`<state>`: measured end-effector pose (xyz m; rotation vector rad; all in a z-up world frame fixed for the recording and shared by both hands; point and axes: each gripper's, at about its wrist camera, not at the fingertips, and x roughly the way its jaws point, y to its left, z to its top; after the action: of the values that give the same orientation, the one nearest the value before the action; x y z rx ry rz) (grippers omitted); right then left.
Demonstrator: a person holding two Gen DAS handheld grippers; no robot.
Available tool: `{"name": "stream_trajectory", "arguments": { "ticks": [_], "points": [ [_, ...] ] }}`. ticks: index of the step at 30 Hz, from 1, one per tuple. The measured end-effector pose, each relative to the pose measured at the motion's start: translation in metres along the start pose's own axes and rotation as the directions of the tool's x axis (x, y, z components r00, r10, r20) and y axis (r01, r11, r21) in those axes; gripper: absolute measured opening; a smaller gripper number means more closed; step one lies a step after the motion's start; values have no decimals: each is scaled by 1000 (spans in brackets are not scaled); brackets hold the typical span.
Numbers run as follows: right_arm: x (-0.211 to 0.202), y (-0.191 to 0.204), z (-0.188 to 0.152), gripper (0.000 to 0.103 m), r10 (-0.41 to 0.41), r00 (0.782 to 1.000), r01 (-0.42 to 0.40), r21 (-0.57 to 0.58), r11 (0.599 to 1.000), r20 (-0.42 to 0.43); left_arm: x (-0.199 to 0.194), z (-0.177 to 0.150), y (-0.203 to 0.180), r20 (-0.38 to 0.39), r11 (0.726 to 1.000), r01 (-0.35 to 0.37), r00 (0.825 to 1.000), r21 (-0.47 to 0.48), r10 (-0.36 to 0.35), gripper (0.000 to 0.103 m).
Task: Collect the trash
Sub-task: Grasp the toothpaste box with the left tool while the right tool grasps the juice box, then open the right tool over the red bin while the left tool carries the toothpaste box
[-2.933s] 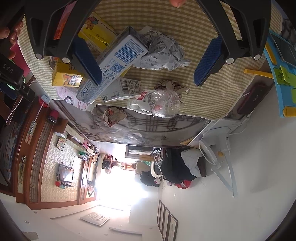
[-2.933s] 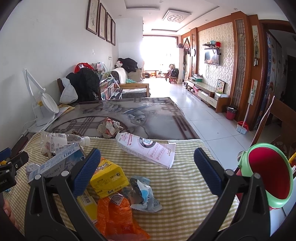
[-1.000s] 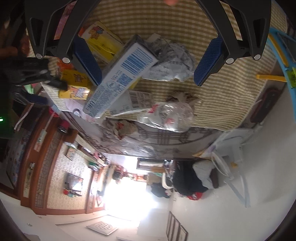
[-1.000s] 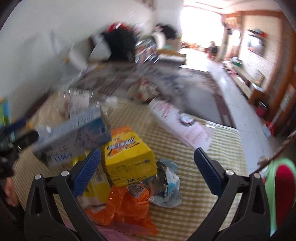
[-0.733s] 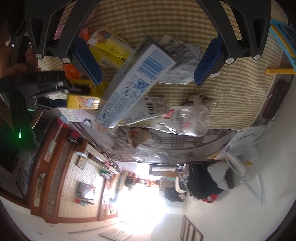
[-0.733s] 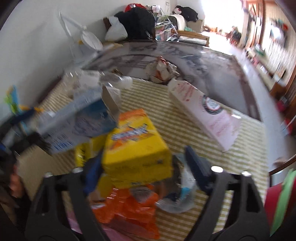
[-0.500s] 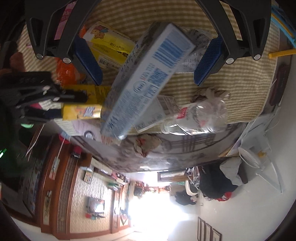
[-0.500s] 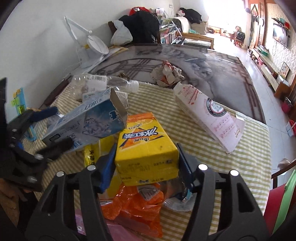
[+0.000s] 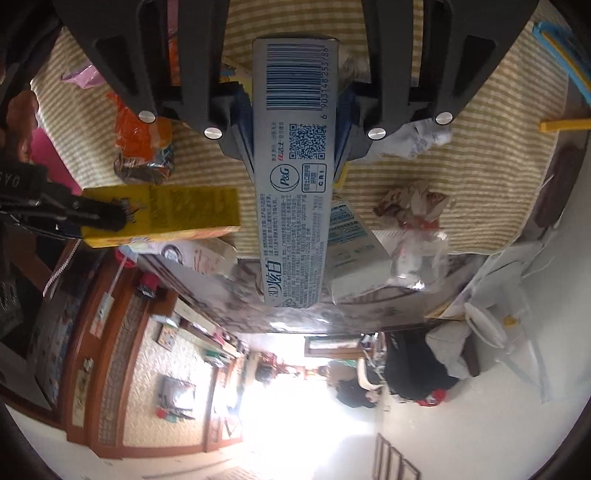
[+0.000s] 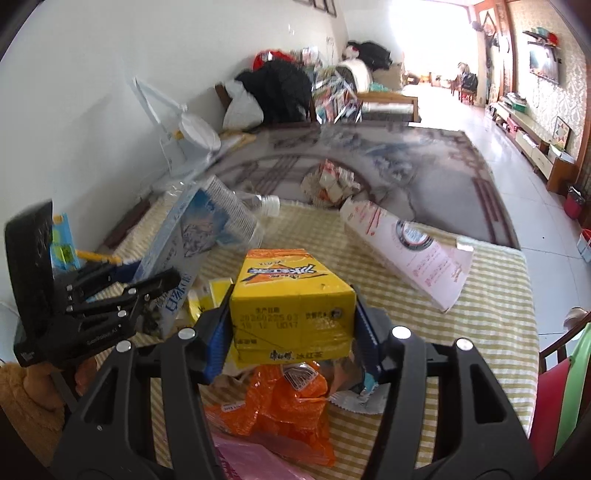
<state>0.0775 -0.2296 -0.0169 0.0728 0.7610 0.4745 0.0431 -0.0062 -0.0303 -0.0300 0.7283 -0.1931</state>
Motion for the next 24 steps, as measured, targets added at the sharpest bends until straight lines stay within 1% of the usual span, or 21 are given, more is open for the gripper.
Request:
{"name": "stream_trajectory", "arguments": {
  "ticks": [2,4,7,9,10,11,12,13,14,15,16,17,18,19,21,22,24],
  "points": [
    [-13,-6,2,56,2,999,-3,22,1000,37,-10,-2,-1,14,1000,-3,1000,-11,3,34],
    [-22,-14,2,56,-5,998,2,47,999,56,-18,-1,-4,26,1000,-6,1000,-19,7,34],
    [-41,-30,1,56,-37,994,28,88,996,106,-30,-1,-11,36,998,30,999,-48,-28,34],
    [-56,-39,1,56,-105,983,92,98,991,147,-35,-2,-23,33,998,56,998,-38,-54,34],
    [-66,-46,-1,56,-152,974,135,107,985,171,-38,-2,-34,33,997,68,997,-23,-67,34],
    [-80,-57,-2,56,-211,957,187,131,973,200,-40,-3,-40,35,997,77,996,-15,-77,34],
    [-90,-65,-4,56,-248,945,218,154,964,215,-43,-5,-51,37,995,99,994,-2,-99,34],
    [-102,-76,-6,56,-294,928,255,185,949,228,-44,-4,-59,38,993,117,992,7,-117,34],
    [-118,-94,-11,56,-371,898,317,237,919,238,-47,-3,-70,38,990,137,990,17,-137,34],
    [-129,-106,-15,56,-421,876,357,270,894,236,-48,-2,-83,36,986,162,986,31,-163,34],
    [-140,-120,-20,56,-475,851,402,304,864,224,-49,-1,-95,34,982,184,982,46,-185,34],
    [-153,-139,-29,56,-537,820,452,349,821,199,-51,-2,-109,34,977,202,978,63,-204,34],
    [-161,-151,-36,56,-564,806,474,377,796,179,-52,-1,-123,34,971,223,973,83,-226,34],
    [-170,-167,-45,56,-587,795,489,411,769,153,-53,0,-137,33,965,243,968,103,-247,34],
    [-185,-198,-67,56,-618,782,512,477,714,86,-53,2,-161,27,951,281,958,126,-287,34],
    [-189,-208,-77,56,-627,777,525,495,693,54,-51,2,-174,18,943,305,951,134,-310,34],
    [-195,-229,-96,56,-630,776,545,513,663,-11,-43,3,-200,-7,924,355,934,140,-358,34]
  ]
}}
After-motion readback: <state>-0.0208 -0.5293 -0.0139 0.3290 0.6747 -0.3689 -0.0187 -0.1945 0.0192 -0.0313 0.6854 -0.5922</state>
